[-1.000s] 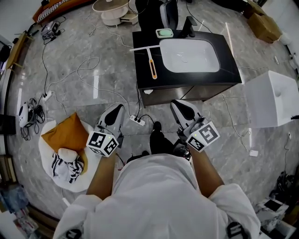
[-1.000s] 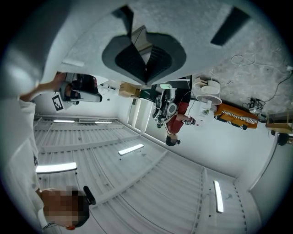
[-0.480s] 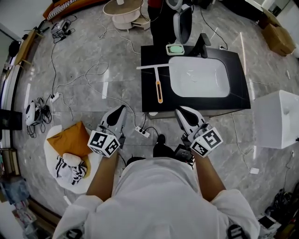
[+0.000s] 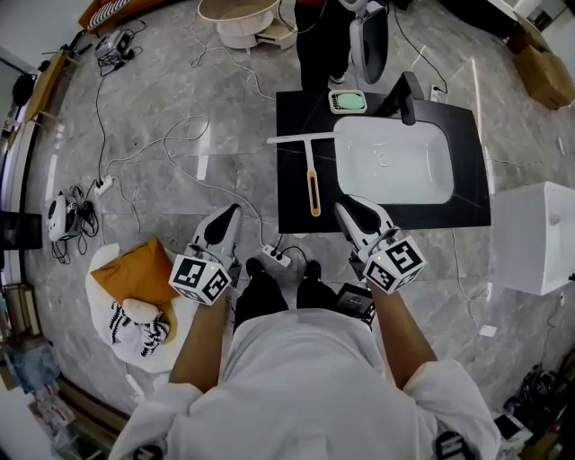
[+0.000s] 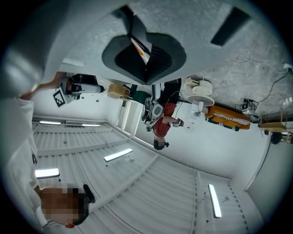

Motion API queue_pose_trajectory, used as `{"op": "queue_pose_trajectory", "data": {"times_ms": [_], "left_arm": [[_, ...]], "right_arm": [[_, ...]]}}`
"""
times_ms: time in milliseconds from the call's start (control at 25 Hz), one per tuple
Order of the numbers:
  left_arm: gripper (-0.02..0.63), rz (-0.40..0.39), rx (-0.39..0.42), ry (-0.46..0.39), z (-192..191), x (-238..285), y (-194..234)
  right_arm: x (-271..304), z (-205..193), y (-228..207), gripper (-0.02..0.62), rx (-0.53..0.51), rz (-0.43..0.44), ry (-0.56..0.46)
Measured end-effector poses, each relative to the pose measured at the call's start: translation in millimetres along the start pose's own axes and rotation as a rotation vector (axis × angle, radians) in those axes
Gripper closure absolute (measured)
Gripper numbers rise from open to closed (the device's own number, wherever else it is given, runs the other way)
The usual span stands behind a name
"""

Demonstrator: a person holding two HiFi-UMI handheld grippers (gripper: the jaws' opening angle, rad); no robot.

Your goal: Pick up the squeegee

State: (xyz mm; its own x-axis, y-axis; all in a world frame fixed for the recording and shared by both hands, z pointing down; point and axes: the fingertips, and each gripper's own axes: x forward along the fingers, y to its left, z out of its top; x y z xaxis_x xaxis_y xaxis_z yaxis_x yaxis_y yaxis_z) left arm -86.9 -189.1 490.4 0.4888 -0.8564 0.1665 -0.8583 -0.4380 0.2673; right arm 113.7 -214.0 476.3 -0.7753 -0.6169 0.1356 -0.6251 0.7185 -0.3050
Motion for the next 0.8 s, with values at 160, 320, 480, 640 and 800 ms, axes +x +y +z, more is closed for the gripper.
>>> {"op": "queue_pose_trajectory", "data": {"times_ms": [160,320,480,640,800], "left_arm": [[0.597,-0.024,-0.044,0.011,-8.4,21.7,34.2],[0.597,-0.081,-0.081,0.045,-20.9,40.4,60.4],[0.597,-0.13,-0.1,0.075,-31.5,60.0,81.0],[0.597,-0.167,-0.121,0.101,-44.6,77.1,94.5],[0.597,-0.2,-0.126,0.126,-56.0,85.8,101.3]], "right_arm": [[42.0,-12.6,-20.4,0.493,0.033,-0.053,0.076],[77.1,-22.6,-32.7,0.492,0.058,-0.132,0.131],[112.0,-39.6,-49.8,0.47,0.084,-0.185,0.194],[138.0,-65.7,-74.8,0.449,0.112,-0.232,0.261],[150.1,-96.0,-99.1,0.448,0.112,-0.298,0.346]]}}
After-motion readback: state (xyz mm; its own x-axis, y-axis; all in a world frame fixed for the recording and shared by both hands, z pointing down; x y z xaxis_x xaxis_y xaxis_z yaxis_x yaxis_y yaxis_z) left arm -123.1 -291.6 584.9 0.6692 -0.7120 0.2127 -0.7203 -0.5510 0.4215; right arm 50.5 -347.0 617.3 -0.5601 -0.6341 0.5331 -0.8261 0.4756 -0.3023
